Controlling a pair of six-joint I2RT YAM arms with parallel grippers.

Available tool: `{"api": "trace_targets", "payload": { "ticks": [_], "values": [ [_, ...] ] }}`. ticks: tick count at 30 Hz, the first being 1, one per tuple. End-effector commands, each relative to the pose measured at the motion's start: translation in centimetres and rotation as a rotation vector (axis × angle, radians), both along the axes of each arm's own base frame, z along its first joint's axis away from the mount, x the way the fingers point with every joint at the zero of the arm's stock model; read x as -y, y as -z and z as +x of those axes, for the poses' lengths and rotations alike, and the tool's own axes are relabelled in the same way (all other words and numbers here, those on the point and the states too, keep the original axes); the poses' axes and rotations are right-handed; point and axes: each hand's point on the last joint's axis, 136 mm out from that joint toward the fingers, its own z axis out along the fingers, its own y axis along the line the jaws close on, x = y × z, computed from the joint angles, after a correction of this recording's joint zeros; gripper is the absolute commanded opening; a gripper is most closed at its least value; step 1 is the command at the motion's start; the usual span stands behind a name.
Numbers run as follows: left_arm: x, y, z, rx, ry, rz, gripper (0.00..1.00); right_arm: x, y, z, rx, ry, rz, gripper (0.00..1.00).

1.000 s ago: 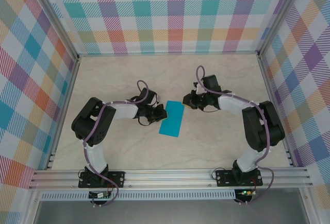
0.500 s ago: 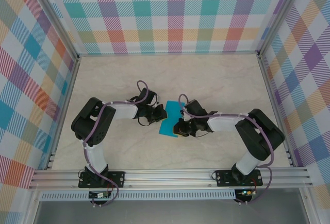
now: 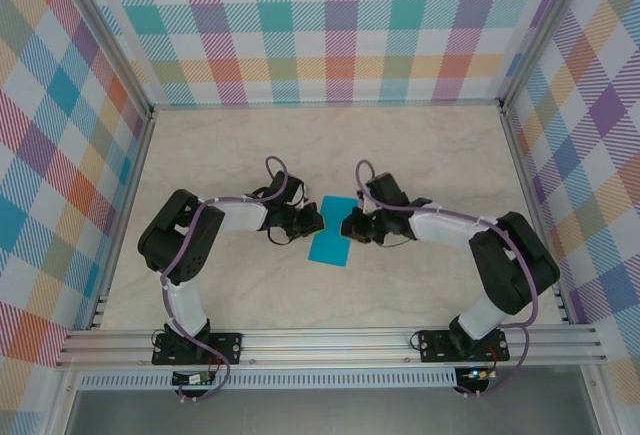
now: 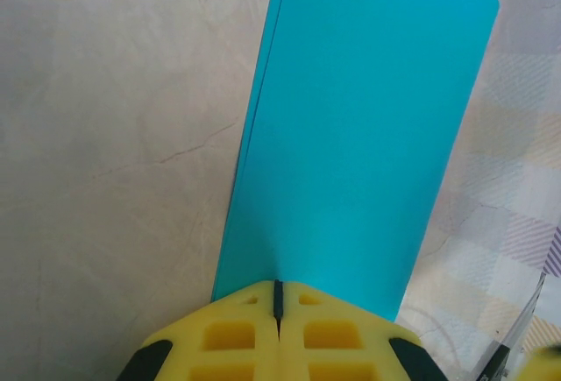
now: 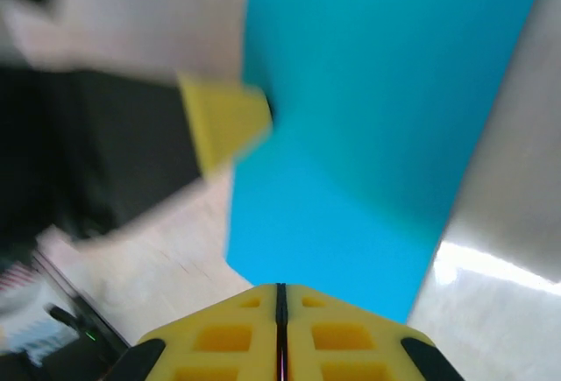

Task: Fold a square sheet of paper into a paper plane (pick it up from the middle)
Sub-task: Fold the square sheet of paper in half at the center of the table.

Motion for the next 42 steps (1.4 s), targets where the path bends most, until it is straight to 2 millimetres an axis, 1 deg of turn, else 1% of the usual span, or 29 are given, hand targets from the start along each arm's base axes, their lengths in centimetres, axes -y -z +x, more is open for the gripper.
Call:
{"api": "trace_targets", "payload": {
  "ticks": [1,3,5,7,9,12,14,16,22,26,27,29,32,35,36,37,39,40,42],
  "values": [
    [-2.7,4.1,-4.0,-0.145,0.010,0.146,0.00,1.2,-1.9,4.1,0.057,0.048,0.055,0.10],
    [-2.7,4.1,-4.0,-0.146,0.008,0.148,0.00,1.4,-2.2,6.0,0.066,0.057,0.086,0.10],
    [-2.7,4.1,-4.0,-0.147,0.009,0.146,0.00,1.1,-2.3,7.5,0.064,0.051,0.108,0.10],
    [-2.6,4.1,-4.0,-0.149,0.009,0.148,0.00,0.8,-1.8,8.6,0.059,0.041,0.101,0.10],
    [-2.6,4.0,-3.9,-0.146,0.009,0.146,0.00,0.8,-0.6,9.4,0.034,0.044,0.070,0.10],
    [-2.6,3.9,-3.8,-0.146,0.007,0.147,0.00,1.0,1.0,10.1,0.020,0.049,0.040,0.10],
    [-2.6,3.8,-3.8,-0.145,0.008,0.146,0.00,1.1,1.7,10.1,0.015,0.040,0.025,0.10],
    [-2.6,3.8,-3.9,-0.144,0.008,0.148,0.00,1.4,2.9,10.0,-0.002,0.041,0.001,0.10],
    [-2.7,3.7,-4.0,-0.144,0.004,0.142,0.00,2.3,6.6,8.7,-0.064,0.044,-0.029,0.10],
    [-2.6,3.7,-4.1,-0.147,0.000,0.136,0.00,2.4,8.2,8.2,-0.099,0.039,-0.026,0.10],
    [-2.6,3.6,-4.1,-0.148,-0.002,0.130,0.00,2.2,8.2,8.2,-0.104,0.029,-0.014,0.10],
    [-2.5,3.4,-4.0,-0.146,-0.007,0.121,0.00,1.7,7.5,8.3,-0.096,0.008,0.016,0.11],
    [-2.2,2.3,-3.7,-0.125,-0.020,0.090,0.00,0.9,5.4,8.8,-0.058,-0.036,0.049,0.12],
    [-2.2,0.4,-2.9,-0.079,-0.053,0.076,0.00,0.6,3.9,9.1,-0.033,-0.078,0.047,0.13],
    [-2.3,-0.6,-2.6,-0.055,-0.067,0.076,0.02,0.6,3.2,9.1,-0.020,-0.089,0.046,0.13],
    [-2.6,-1.5,-2.4,-0.030,-0.082,0.082,0.08,0.7,2.4,9.1,-0.005,-0.093,0.045,0.14],
    [-3.3,-3.4,-1.9,0.021,-0.113,0.093,0.16,0.9,0.6,9.0,0.029,-0.095,0.045,0.16],
    [-3.8,-4.3,-1.6,0.047,-0.132,0.099,0.22,1.1,-0.2,8.9,0.041,-0.088,0.040,0.18],
    [-5.0,-5.6,-1.3,0.078,-0.171,0.106,0.30,1.4,-1.0,8.4,0.045,-0.064,0.041,0.21]
  ]
}}
